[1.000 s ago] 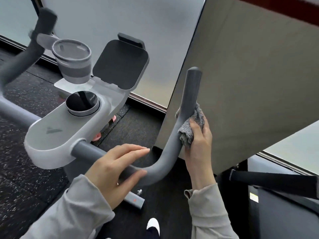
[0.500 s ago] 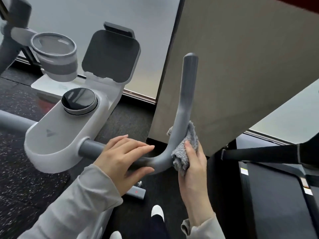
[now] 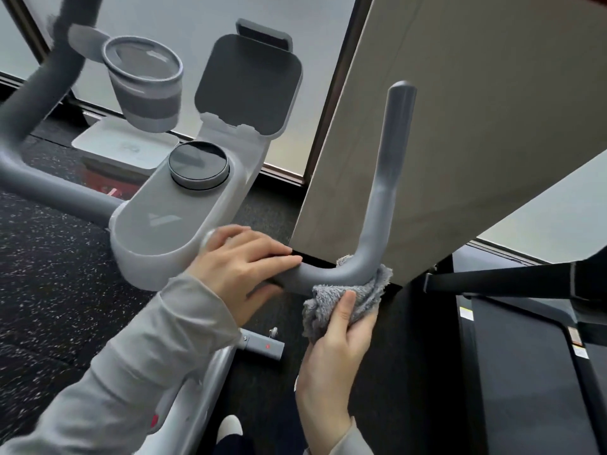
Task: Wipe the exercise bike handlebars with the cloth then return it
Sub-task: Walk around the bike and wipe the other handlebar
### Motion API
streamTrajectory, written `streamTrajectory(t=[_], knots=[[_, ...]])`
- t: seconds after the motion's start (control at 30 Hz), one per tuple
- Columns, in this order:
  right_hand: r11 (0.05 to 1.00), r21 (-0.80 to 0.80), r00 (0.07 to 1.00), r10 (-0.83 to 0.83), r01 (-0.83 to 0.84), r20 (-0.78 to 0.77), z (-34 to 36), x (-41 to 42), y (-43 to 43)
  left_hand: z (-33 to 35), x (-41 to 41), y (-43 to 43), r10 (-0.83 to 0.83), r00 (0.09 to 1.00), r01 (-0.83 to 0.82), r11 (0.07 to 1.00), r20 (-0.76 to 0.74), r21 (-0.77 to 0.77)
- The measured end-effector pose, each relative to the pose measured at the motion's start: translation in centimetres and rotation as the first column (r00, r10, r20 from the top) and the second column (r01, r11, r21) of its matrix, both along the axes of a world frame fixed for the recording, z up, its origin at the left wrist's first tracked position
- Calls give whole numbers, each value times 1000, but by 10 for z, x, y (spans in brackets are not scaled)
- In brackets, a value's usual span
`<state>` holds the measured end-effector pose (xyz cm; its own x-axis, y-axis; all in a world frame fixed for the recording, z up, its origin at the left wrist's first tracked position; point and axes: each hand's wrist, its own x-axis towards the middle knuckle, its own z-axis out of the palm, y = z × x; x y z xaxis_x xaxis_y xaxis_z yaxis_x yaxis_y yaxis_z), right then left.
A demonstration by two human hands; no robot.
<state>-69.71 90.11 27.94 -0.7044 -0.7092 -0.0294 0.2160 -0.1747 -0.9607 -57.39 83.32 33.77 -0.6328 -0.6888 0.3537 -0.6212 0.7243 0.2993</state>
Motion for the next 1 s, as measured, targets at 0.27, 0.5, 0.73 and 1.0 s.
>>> streamTrajectory(t=[0.27,0.5,0.73,1.0], knots=[[998,-46,999,-38,38,9,-7,40,3,-1,47,-10,156,988,-156,984,-14,-81],[1000,-3,981,21,-21,191,-1,91,-11,-4,63,-14,91,992,-97,993,-92,-65],[992,6,971,120,-123,205,1,122,-27,-12,77,-11,41,988,-54,995,-149,-81],[942,41,920,313,-332,237,-10,83,15,-9,72,-8,95,979,-112,990,-178,-86]])
